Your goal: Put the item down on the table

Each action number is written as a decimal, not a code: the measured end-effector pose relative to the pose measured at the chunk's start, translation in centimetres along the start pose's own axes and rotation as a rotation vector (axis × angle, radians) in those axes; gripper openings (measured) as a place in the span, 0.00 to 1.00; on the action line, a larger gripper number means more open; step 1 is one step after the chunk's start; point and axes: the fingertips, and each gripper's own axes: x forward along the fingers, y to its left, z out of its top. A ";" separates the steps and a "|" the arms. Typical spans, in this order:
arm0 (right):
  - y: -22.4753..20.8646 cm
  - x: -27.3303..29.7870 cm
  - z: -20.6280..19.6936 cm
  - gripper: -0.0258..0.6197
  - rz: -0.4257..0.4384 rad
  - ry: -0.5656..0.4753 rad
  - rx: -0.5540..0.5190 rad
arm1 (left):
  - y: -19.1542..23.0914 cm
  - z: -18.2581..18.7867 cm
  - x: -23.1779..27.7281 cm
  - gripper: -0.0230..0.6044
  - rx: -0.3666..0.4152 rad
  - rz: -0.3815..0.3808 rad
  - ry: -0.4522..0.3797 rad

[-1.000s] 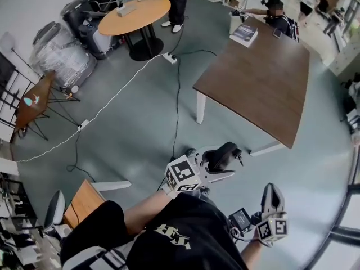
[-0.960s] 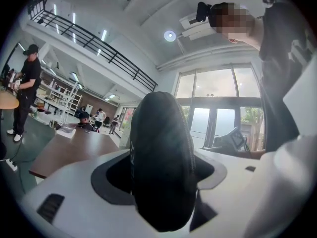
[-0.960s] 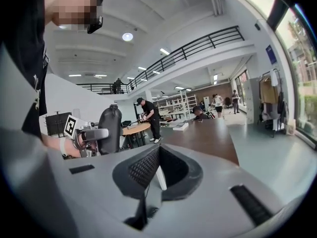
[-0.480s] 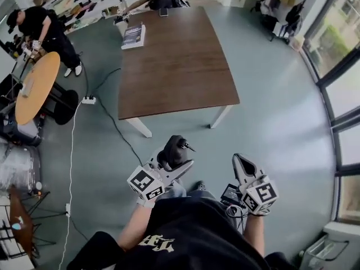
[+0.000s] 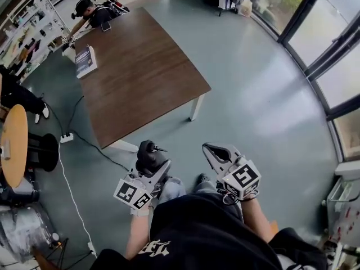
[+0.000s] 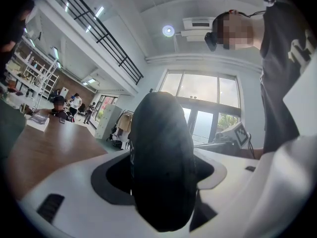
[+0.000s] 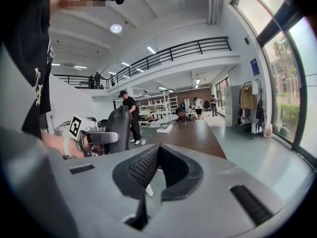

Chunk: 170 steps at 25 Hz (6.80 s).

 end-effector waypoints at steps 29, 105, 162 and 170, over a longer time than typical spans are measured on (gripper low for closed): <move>8.3 15.5 4.4 0.02 0.141 0.016 -0.021 | 14.5 5.0 -11.0 0.54 0.016 0.169 -0.060; -12.5 24.5 6.6 0.02 0.380 0.070 -0.062 | 18.7 7.0 6.9 0.54 0.100 0.440 -0.039; -13.4 40.2 12.3 0.02 0.178 0.124 -0.013 | 45.6 -4.2 7.7 0.54 0.036 0.329 0.523; -14.7 38.9 11.3 0.02 0.114 0.133 0.019 | 48.3 -8.2 8.9 0.54 0.067 0.332 0.655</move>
